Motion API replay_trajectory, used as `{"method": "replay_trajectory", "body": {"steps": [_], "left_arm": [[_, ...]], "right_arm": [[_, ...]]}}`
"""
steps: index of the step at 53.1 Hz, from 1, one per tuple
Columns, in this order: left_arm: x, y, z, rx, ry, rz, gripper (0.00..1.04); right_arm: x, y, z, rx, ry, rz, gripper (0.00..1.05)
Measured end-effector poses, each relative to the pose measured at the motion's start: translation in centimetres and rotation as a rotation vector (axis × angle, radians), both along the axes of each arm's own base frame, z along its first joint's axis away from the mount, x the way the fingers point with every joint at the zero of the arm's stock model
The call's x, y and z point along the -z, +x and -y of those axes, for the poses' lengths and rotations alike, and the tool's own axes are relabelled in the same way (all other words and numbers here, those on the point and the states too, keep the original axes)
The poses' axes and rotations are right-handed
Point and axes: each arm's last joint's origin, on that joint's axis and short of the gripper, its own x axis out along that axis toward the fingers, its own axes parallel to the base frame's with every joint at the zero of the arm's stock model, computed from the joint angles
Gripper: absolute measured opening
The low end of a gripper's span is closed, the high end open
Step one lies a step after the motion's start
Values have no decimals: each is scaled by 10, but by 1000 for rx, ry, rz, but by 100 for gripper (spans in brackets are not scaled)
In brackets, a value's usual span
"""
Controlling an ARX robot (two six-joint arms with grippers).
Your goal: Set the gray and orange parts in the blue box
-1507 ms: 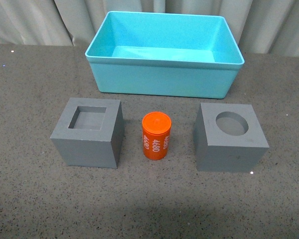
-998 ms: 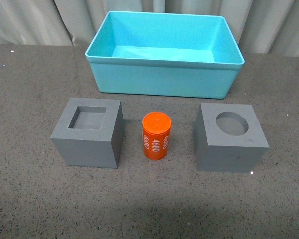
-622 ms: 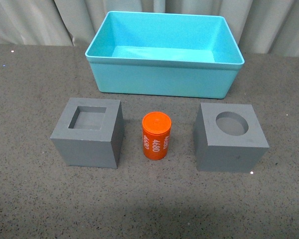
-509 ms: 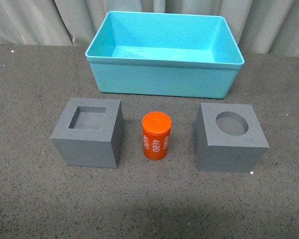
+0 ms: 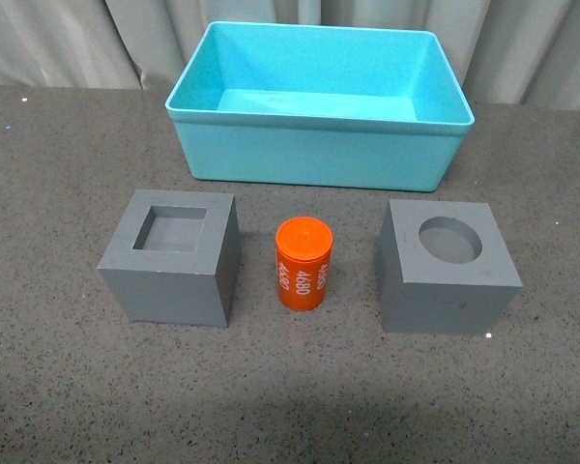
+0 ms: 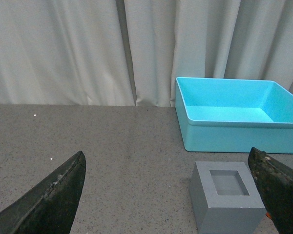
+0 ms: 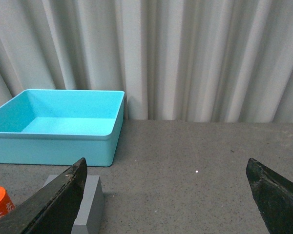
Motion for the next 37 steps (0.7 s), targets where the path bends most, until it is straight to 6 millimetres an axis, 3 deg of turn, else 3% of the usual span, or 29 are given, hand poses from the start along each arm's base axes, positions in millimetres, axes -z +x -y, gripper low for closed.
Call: {"method": "replay_trajectory", "body": {"steps": [17,22,27,37], "left_arm": [[0,0,0,0,0,0,98],[0,0,0,0,0,0,98],[0,0,0,0,0,0,98],[0,0,0,0,0,0,98]], "right_arm": [[0,0,0,-4,-4,-5,95],[2,4,-2,-77,-132,-100,95],[1,18,-5,-135,-238,-146,95],[-9,59,-16,-203,-280,-179,95]]}}
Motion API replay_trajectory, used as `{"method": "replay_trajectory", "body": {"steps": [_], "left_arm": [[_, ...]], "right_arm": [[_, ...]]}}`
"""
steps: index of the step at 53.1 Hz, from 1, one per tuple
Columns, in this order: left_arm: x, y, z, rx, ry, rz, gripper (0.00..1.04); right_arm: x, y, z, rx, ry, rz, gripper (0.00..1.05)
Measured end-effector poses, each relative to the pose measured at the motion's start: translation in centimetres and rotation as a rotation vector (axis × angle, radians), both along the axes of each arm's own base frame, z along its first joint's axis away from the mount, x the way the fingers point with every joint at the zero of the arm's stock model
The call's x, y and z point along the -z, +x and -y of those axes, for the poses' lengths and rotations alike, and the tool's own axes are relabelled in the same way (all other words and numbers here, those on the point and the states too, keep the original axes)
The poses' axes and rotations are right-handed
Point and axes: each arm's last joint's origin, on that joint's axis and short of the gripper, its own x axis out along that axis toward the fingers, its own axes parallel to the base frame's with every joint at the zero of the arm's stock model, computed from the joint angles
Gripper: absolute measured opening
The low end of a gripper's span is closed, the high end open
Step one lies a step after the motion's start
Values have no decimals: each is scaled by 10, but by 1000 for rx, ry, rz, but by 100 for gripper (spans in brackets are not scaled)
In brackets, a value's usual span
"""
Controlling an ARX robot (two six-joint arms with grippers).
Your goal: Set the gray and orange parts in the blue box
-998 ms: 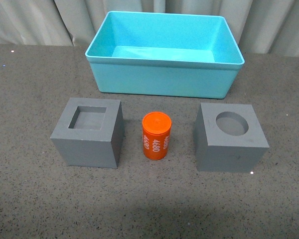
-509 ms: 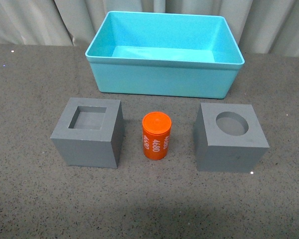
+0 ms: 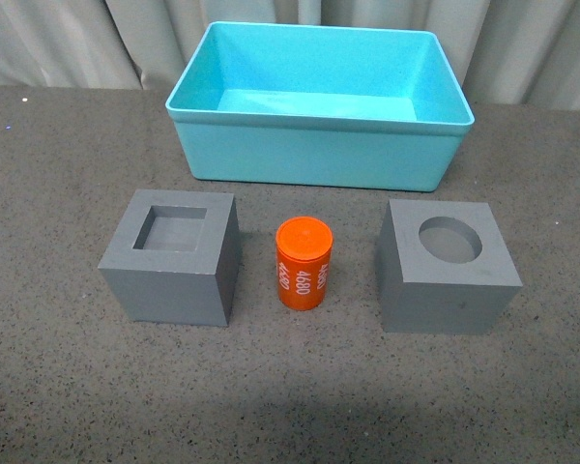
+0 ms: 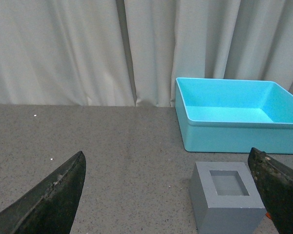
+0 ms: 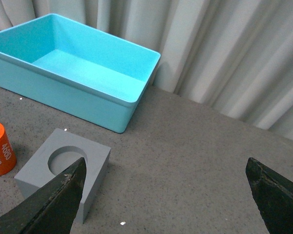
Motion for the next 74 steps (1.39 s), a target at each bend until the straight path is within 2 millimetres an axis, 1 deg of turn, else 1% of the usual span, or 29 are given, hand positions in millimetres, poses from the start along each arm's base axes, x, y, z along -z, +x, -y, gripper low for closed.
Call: {"method": "replay_trajectory", "body": {"steps": [2,3,5,9,14,15,16,17,20,28,32,40,42,49,51,57,59,60,61,64,67,71,74], "left_arm": [[0,0,0,0,0,0,98],[0,0,0,0,0,0,98],[0,0,0,0,0,0,98],[0,0,0,0,0,0,98],[0,0,0,0,0,0,98],[0,0,0,0,0,0,98],[0,0,0,0,0,0,98],[0,0,0,0,0,0,98],[0,0,0,0,0,0,98],[0,0,0,0,0,0,98],[0,0,0,0,0,0,98],[0,0,0,0,0,0,98],[0,0,0,0,0,0,98],[0,0,0,0,0,0,98],[0,0,0,0,0,0,98],[0,0,0,0,0,0,98],[0,0,0,0,0,0,98],[0,0,0,0,0,0,98],[0,0,0,0,0,0,98],[0,0,0,0,0,0,98],[0,0,0,0,0,0,98],[0,0,0,0,0,0,98],[0,0,0,0,0,0,98]], "right_arm": [[0,13,-4,-7,4,-37,95],[0,17,-5,-10,5,-51,95],[4,30,-9,-20,9,-117,95],[12,49,-17,-34,21,-226,95],[24,80,-33,-52,62,-403,95],[25,83,-34,-53,63,-415,95],[27,90,-38,-47,76,-453,95],[27,93,-40,-44,79,-465,95],[32,108,-49,-22,91,-544,95],[48,129,-63,27,55,-653,95],[55,137,-66,51,56,-688,95],[62,149,-69,83,97,-742,94],[63,151,-69,92,99,-742,91],[64,153,-71,108,132,-787,72],[65,152,-72,118,129,-794,68],[69,151,-71,171,130,-855,47],[68,152,-71,179,133,-857,40],[68,152,-71,185,138,-859,34],[68,152,-71,185,141,-859,33],[67,153,-69,196,153,-861,21],[66,153,-67,196,173,-862,18],[62,151,-64,186,186,-853,18],[54,147,-62,176,196,-832,17]]}}
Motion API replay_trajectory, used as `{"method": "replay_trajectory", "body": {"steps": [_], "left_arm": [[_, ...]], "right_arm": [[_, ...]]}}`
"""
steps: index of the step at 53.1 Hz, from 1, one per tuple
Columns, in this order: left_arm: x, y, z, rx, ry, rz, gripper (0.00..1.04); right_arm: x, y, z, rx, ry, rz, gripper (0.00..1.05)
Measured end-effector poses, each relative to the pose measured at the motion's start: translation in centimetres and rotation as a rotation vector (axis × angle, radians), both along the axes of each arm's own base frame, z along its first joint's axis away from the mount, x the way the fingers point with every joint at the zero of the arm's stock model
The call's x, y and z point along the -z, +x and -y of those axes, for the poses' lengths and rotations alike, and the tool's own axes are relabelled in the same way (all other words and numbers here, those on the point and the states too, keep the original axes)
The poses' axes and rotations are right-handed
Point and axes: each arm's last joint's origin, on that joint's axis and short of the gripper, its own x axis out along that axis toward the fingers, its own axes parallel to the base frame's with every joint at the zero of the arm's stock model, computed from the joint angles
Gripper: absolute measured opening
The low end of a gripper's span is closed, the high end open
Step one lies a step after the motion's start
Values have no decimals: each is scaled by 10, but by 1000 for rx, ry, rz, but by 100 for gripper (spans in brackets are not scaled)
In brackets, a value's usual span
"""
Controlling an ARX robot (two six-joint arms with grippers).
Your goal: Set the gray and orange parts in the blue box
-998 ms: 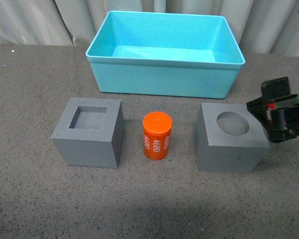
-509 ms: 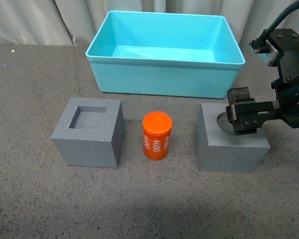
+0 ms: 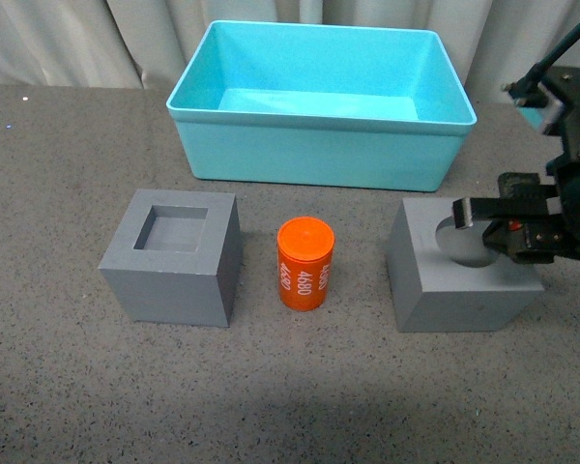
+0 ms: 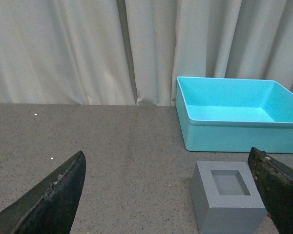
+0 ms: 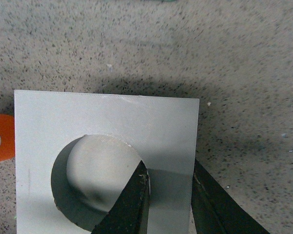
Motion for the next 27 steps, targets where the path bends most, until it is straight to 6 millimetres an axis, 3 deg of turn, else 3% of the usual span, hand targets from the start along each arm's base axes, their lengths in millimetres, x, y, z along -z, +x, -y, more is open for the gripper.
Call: {"method": "replay_trajectory", "body": {"steps": [7,10,15,20,27], "left_arm": [[0,0,0,0,0,0,98],[0,0,0,0,0,0,98],[0,0,0,0,0,0,98],[0,0,0,0,0,0,98],[0,0,0,0,0,0,98]], "right_arm": [[-46,-6,5,-31,72,159,17],[-77,-6,6,-52,98,306,17],[-113,7,2,-86,98,502,17],[-121,26,-2,-90,98,539,17],[-110,68,-12,-63,95,537,17]]}}
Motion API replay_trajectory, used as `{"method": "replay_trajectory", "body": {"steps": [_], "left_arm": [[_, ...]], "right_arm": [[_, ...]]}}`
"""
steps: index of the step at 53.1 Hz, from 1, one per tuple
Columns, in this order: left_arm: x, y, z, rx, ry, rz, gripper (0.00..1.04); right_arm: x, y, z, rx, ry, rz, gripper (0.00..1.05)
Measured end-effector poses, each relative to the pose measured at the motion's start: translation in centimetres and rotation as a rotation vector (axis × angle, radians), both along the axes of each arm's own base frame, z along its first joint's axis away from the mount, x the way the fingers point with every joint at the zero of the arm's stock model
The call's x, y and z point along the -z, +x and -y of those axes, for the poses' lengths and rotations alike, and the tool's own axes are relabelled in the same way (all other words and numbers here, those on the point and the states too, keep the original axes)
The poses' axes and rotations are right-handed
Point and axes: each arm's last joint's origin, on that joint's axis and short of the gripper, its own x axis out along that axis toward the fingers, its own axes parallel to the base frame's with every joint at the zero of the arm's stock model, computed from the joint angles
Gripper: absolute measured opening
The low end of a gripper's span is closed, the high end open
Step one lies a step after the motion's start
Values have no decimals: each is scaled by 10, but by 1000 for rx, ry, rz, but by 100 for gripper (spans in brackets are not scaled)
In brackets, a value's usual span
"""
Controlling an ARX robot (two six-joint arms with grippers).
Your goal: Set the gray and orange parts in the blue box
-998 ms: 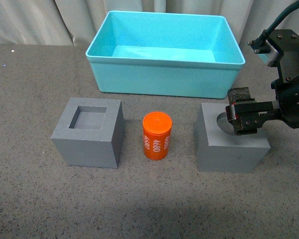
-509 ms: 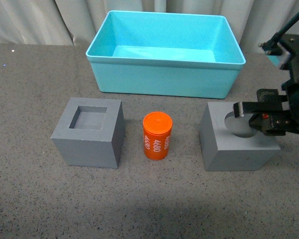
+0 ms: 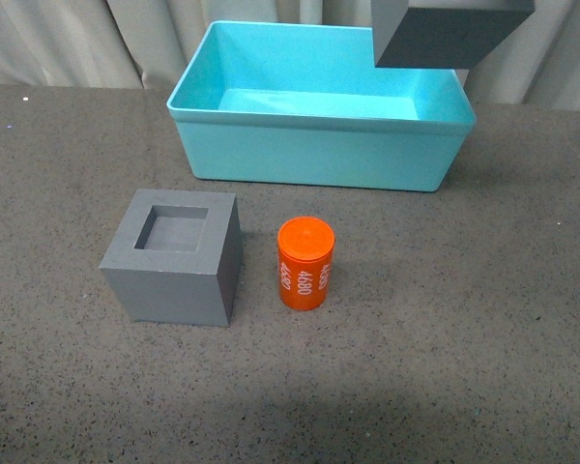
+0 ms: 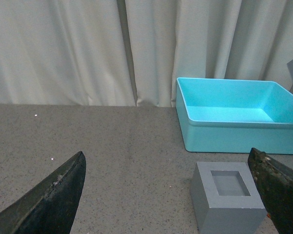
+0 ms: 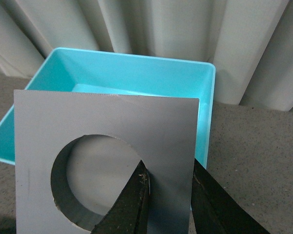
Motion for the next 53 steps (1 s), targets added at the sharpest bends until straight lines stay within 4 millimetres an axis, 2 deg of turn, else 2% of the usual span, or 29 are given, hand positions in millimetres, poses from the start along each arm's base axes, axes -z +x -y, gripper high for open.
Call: {"method": "replay_trajectory", "body": {"steps": [11,21,33,53], "left_arm": [[0,0,0,0,0,0,98],[0,0,0,0,0,0,98],[0,0,0,0,0,0,98],[0,0,0,0,0,0,98]], "right_arm": [[36,58,-9,28,24,-111,17],[54,87,-14,55,10,-208,17],[74,103,-19,69,13,-265,17],[98,112,-22,85,-10,-359,17]]}}
